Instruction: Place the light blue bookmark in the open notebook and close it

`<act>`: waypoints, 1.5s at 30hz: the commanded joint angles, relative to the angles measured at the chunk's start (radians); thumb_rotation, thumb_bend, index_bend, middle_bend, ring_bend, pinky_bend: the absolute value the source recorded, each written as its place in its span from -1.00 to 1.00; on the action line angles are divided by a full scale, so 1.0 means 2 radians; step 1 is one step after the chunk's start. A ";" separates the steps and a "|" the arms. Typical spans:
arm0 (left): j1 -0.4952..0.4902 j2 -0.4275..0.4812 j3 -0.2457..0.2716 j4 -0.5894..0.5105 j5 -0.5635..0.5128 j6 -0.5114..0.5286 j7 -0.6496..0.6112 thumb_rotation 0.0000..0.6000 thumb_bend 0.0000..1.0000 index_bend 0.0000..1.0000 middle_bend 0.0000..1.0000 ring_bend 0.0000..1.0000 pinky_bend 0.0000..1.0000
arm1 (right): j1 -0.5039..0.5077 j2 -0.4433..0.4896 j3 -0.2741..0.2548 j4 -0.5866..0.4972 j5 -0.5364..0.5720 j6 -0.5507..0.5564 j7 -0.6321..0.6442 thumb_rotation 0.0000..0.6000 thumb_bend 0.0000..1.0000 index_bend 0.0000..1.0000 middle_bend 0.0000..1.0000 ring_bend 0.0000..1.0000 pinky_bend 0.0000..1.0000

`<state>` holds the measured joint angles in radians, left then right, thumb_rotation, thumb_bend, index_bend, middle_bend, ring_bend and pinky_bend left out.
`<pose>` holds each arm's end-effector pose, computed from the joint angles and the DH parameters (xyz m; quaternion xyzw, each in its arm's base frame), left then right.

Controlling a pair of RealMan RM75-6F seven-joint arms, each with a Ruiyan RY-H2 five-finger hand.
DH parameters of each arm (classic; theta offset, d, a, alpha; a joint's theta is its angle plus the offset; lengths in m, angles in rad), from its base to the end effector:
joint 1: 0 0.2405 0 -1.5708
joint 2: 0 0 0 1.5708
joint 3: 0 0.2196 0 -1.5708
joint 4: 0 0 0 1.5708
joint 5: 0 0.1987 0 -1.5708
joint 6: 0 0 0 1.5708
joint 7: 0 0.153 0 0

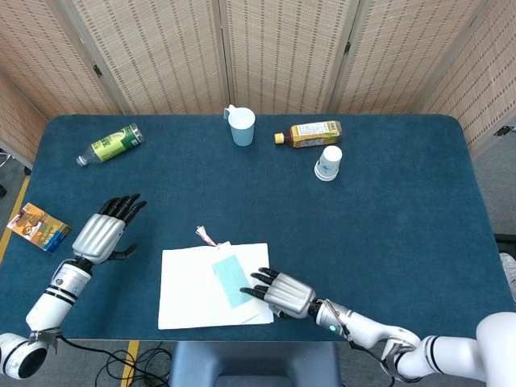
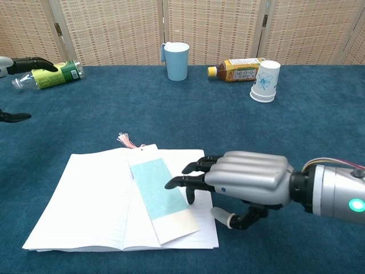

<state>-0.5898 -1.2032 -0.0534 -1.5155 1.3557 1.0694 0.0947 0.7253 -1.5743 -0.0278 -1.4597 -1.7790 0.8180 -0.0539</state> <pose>-0.2018 0.3099 0.0898 -0.7410 -0.3316 -0.3445 0.4714 -0.1047 -0.2274 -0.0672 0.8927 -0.2466 0.3369 0.1695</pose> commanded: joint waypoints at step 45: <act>0.019 -0.003 -0.005 0.019 0.013 -0.006 -0.025 1.00 -0.32 -0.90 -0.96 -0.97 -0.77 | 0.050 -0.062 0.002 0.016 0.040 -0.002 -0.049 1.00 0.13 -0.94 -0.43 -0.89 -0.83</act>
<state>-0.5510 -1.2087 -0.0632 -1.4765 1.3814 1.0575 0.0457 0.8233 -1.6950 -0.0261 -1.4299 -1.7012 0.8170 -0.1494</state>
